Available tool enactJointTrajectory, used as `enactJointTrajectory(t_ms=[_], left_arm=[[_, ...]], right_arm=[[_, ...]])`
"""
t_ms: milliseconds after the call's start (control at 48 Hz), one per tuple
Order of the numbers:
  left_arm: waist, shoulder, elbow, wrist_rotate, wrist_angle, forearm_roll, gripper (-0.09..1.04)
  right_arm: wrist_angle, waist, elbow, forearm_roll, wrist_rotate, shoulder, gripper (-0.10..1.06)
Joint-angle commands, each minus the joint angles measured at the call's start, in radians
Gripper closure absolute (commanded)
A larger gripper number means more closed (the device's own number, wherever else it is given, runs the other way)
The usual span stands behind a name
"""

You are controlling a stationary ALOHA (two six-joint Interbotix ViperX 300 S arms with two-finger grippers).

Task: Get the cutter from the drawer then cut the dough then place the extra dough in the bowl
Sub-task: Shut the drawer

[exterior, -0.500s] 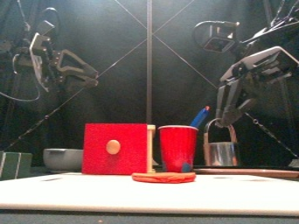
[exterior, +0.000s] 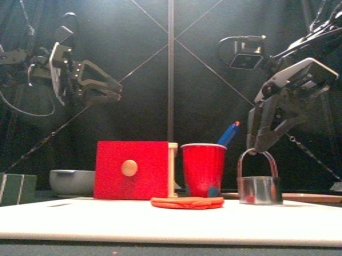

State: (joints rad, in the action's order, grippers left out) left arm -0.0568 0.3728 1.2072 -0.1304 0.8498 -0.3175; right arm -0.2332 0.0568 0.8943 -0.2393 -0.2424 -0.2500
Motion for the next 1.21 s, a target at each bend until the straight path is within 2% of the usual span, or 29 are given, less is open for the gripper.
enactJointTrajectory(t_ms=[21,188,312,396,583,646,833,958,1208], left_arm=[[-0.009,-0.009,-0.029,-0.003,0.005,0.008,0.17],[-0.037,-0.017,-0.046,-0.005,0.005,0.023,0.17],[-0.097,-0.018,-0.069,-0.003,0.006,0.021,0.17],[-0.173,-0.018,-0.092,0.003,0.006,0.005,0.17],[-0.353,-0.035,-0.183,0.005,-0.025,-0.003,0.19],[-0.407,-0.054,-0.227,0.005,-0.095,0.011,0.19],[-0.512,-0.176,-0.436,0.003,-0.499,0.13,0.19],[-0.523,-0.276,-0.575,0.002,-0.707,0.212,0.19],[-0.541,-0.434,-0.77,-0.002,-0.985,0.337,0.21]], right_arm=[[0.008,-0.003,-0.008,-0.003,-0.025,-0.012,0.24],[0.009,0.005,-0.021,-0.008,-0.04,-0.014,0.24],[0.011,0.005,-0.055,-0.018,-0.04,-0.014,0.24],[0.028,0.008,-0.086,-0.035,-0.038,-0.011,0.24],[0.16,0.018,-0.129,-0.038,-0.038,0.017,0.25],[0.199,0.023,-0.141,-0.037,-0.038,0.035,0.25],[0.239,0.029,-0.176,-0.043,-0.037,0.092,0.3],[0.245,0.038,-0.193,-0.043,-0.032,0.126,0.46],[0.267,0.06,-0.235,-0.046,-0.026,0.187,0.77]])
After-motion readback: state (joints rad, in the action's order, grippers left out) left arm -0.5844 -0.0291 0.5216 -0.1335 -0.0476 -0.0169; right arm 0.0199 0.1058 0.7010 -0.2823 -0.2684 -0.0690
